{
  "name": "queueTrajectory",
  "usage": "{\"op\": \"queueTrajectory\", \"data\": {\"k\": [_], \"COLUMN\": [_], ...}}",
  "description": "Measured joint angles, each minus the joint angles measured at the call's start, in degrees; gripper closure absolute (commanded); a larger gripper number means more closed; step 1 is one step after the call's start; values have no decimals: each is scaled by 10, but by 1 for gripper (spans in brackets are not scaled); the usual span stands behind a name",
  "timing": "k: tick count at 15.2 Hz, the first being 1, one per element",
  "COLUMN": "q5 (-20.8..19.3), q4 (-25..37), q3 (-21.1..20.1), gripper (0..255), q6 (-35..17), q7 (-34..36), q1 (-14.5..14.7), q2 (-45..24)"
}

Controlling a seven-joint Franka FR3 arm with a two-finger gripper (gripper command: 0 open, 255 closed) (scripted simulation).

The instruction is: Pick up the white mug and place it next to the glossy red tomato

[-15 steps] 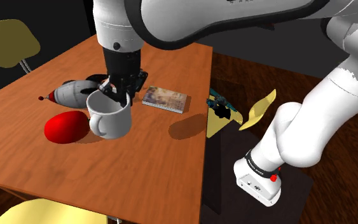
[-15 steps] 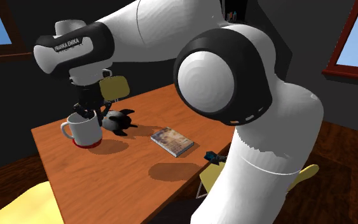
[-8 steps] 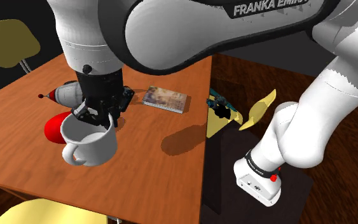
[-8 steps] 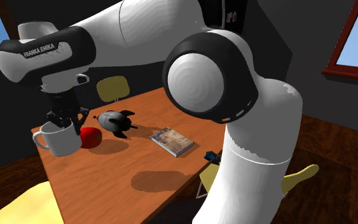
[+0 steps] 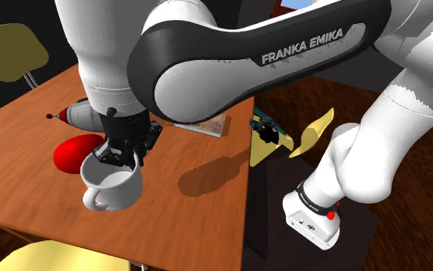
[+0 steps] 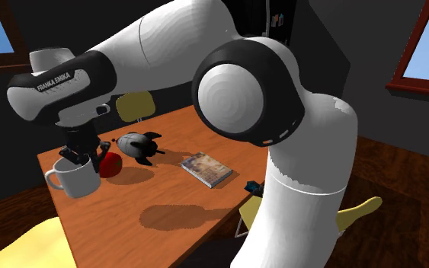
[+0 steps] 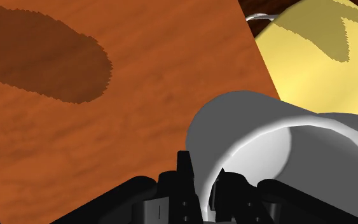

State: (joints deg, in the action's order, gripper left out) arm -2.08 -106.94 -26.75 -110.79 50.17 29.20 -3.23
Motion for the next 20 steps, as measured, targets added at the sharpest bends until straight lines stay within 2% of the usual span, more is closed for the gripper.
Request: {"op": "queueTrajectory", "data": {"k": [20], "q5": [-32], "q4": [-96], "q3": [3], "gripper": [255], "q6": [-143], "q7": [23], "q1": [5], "q2": [-53]}}
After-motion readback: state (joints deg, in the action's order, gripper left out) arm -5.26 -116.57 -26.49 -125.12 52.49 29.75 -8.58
